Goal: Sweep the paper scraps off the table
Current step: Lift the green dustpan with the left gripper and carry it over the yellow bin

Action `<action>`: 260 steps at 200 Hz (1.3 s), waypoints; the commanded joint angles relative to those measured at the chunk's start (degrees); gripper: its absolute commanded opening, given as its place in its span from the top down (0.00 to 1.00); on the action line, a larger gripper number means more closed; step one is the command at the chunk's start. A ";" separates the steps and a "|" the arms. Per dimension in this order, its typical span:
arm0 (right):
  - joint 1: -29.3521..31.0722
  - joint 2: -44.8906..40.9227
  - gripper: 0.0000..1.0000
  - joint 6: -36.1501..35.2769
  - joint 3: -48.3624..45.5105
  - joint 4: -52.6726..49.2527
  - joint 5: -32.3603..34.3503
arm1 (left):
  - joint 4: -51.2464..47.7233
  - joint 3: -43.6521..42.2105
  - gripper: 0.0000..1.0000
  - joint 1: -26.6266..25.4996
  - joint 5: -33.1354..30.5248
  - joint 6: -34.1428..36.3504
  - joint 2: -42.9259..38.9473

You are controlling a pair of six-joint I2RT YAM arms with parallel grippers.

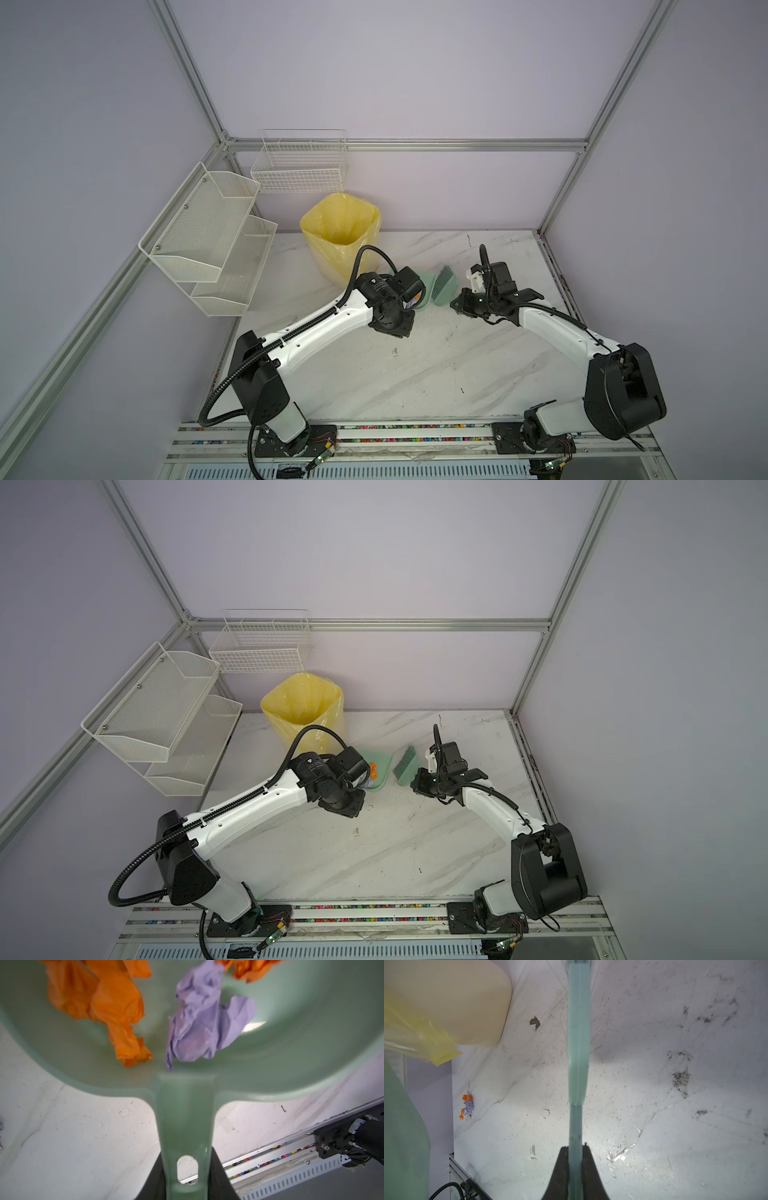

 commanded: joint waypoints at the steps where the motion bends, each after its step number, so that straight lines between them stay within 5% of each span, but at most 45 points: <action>1: -0.37 -1.56 1.00 0.48 -0.65 1.96 -0.56 | -2.51 6.98 1.00 0.67 -0.82 1.43 0.62; 145: -0.38 -2.33 1.00 0.77 -3.53 4.26 -2.99 | -3.19 20.06 1.00 7.89 4.50 2.99 0.62; 260: -0.33 -2.35 1.00 1.38 -4.19 5.49 -4.18 | -2.56 28.92 1.00 16.79 16.36 3.86 0.26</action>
